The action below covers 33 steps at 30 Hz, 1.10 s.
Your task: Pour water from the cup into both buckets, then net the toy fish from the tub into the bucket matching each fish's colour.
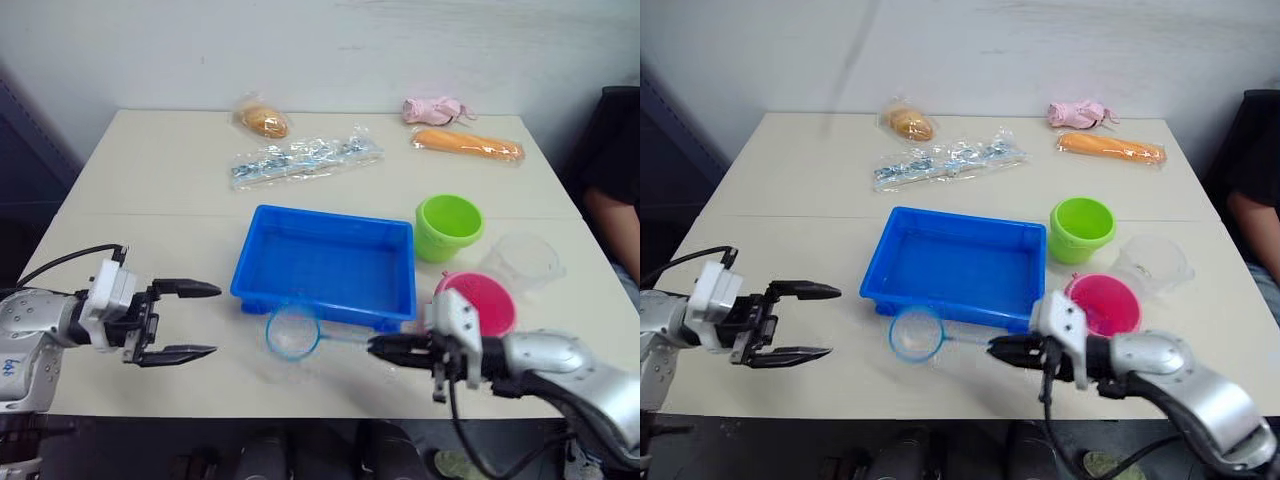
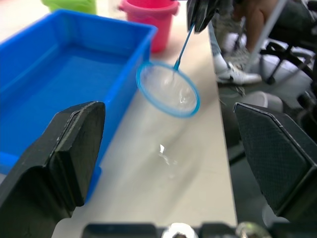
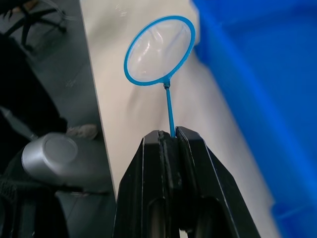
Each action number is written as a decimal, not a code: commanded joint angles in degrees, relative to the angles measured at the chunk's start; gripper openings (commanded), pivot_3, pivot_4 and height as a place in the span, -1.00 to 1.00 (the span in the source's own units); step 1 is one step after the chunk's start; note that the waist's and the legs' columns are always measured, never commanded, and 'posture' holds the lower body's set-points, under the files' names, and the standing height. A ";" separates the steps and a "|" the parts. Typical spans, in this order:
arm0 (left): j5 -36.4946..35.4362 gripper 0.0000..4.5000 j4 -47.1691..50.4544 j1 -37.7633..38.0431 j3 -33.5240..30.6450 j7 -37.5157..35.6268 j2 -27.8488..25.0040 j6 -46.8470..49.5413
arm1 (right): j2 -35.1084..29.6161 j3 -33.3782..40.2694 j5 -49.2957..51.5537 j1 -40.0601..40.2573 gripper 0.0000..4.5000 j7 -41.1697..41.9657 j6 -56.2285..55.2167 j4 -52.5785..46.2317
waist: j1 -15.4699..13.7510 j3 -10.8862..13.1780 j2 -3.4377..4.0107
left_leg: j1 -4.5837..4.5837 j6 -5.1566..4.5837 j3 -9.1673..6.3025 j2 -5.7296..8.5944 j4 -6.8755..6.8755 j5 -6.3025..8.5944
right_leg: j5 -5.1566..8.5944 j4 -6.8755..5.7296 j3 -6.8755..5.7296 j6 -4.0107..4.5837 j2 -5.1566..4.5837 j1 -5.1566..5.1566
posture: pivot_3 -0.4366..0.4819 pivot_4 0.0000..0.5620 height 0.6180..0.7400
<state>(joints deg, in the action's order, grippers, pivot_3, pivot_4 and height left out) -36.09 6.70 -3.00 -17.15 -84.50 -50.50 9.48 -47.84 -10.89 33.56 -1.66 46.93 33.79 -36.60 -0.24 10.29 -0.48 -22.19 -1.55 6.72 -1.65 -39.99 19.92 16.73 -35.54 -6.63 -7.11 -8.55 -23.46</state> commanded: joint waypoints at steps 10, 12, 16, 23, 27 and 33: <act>-0.01 0.99 4.49 1.60 0.26 1.87 -0.88 0.91 | 12.82 -13.67 -16.11 -3.13 -1.00 1.75 -11.27 17.39 | 0.46 -0.02 -0.02 | 0.02 0.09 0.07 -0.11 0.03 0.00 | 0.05 -0.20 -0.07 0.08 0.11 -0.06 | -0.05 -0.47 1.00; 0.01 0.99 4.30 1.31 0.17 1.95 -1.01 1.08 | 13.62 -13.55 -16.18 -3.50 -1.00 2.50 -11.61 19.18 | 0.44 -0.02 -0.02 | 0.02 0.08 0.05 -0.09 0.02 0.01 | 0.04 -0.19 -0.08 0.08 0.10 -0.04 | -0.05 -0.47 1.00; 0.20 0.99 3.72 1.12 -0.09 1.75 -1.36 1.31 | 15.16 -12.90 -16.48 -4.51 -1.00 3.02 -12.13 20.49 | 0.50 -0.02 -0.02 | 0.04 0.08 0.05 -0.12 0.02 0.00 | 0.04 -0.22 -0.08 0.08 0.11 -0.04 | -0.05 -0.47 1.00; 1.15 1.00 2.75 1.93 -1.08 3.74 -1.80 2.14 | 15.13 -8.62 -14.05 -3.79 0.61 5.03 -14.23 16.78 | 0.50 -0.01 0.00 | 0.03 0.10 0.06 -0.11 0.03 0.01 | 0.05 -0.22 -0.07 0.08 0.11 -0.06 | -0.05 -0.47 1.00; 2.62 1.00 2.23 3.80 -3.08 6.15 -1.92 1.02 | 7.40 -0.51 -6.00 1.09 0.98 10.08 -10.79 5.96 | 0.25 0.00 0.01 | 0.02 0.07 0.02 -0.09 0.03 0.03 | 0.04 -0.18 -0.09 0.08 0.09 -0.02 | -0.05 -0.47 1.00; 6.61 1.00 -3.66 11.08 -7.24 7.74 -1.33 -2.81 | 0.04 20.38 2.86 12.32 0.98 12.85 -11.20 -3.90 | 0.29 0.00 0.05 | 0.05 0.06 0.06 -0.12 0.06 0.12 | 0.04 -0.04 -0.08 0.07 0.07 -0.03 | -0.05 -0.47 1.00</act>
<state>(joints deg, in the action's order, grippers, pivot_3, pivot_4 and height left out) -30.56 5.53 6.50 -21.73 -77.44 -51.77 7.58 -47.36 1.72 32.83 9.19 58.31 24.49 -37.00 0.05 10.29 -0.43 -22.10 -1.48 6.80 -1.77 -39.89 20.06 16.77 -35.57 -6.70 -7.03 -8.47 -23.48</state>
